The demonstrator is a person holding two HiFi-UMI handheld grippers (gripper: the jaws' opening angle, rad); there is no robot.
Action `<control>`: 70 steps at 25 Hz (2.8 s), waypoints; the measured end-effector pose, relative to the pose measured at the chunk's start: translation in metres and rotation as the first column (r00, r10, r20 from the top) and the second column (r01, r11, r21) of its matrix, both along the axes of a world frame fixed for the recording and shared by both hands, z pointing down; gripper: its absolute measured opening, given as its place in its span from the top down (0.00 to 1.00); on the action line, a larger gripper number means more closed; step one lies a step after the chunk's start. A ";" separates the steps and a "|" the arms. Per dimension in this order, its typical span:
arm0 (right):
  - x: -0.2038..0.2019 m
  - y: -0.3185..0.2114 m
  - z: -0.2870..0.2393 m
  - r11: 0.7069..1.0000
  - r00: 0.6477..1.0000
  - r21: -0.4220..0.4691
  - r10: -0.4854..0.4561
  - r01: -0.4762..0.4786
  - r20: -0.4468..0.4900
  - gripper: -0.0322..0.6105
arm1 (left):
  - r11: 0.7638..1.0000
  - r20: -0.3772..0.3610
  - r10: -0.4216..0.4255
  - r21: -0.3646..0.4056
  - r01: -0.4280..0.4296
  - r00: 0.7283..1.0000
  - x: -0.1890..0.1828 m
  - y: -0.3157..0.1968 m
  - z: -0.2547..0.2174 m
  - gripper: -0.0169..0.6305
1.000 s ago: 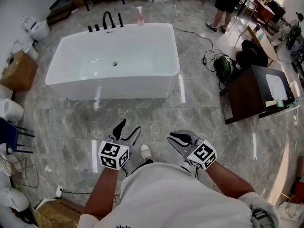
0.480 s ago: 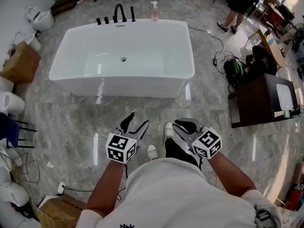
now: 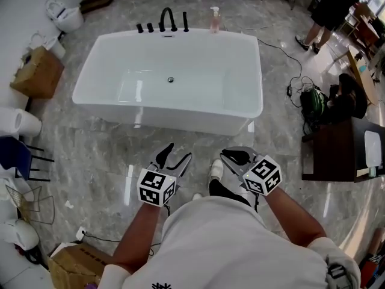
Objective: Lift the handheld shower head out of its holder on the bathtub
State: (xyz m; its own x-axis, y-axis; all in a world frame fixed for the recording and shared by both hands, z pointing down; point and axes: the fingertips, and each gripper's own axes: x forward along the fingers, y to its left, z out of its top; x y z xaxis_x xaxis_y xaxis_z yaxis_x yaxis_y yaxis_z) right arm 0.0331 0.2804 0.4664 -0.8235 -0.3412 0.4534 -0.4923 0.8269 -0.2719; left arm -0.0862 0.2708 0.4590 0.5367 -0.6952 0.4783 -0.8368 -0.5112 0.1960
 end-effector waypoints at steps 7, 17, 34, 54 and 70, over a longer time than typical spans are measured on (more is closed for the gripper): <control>0.012 -0.088 0.004 0.999 0.999 -0.018 -0.052 0.051 -0.013 0.90 | 0.999 0.030 -0.046 0.001 0.046 0.998 0.013 -0.094 -0.007 0.55; 0.045 -0.185 0.022 0.998 0.999 -0.065 -0.028 0.027 -0.021 0.90 | 0.999 0.059 -0.047 -0.016 0.048 0.997 0.039 -0.203 0.002 0.55; 0.033 -0.311 0.054 0.954 0.960 -0.116 0.267 -0.276 -0.086 0.89 | 0.993 0.088 0.117 -0.019 -0.116 0.989 0.009 -0.453 0.038 0.56; -0.006 -0.406 0.109 0.770 0.807 -0.249 0.532 -0.587 -0.257 0.91 | 0.998 0.184 0.061 -0.027 -0.057 0.981 -0.077 -0.782 0.141 0.57; -0.009 -0.433 0.183 0.716 0.809 -0.382 0.470 -0.584 -0.354 0.91 | 0.999 0.285 0.015 -0.047 -0.002 0.958 -0.082 -0.948 0.236 0.56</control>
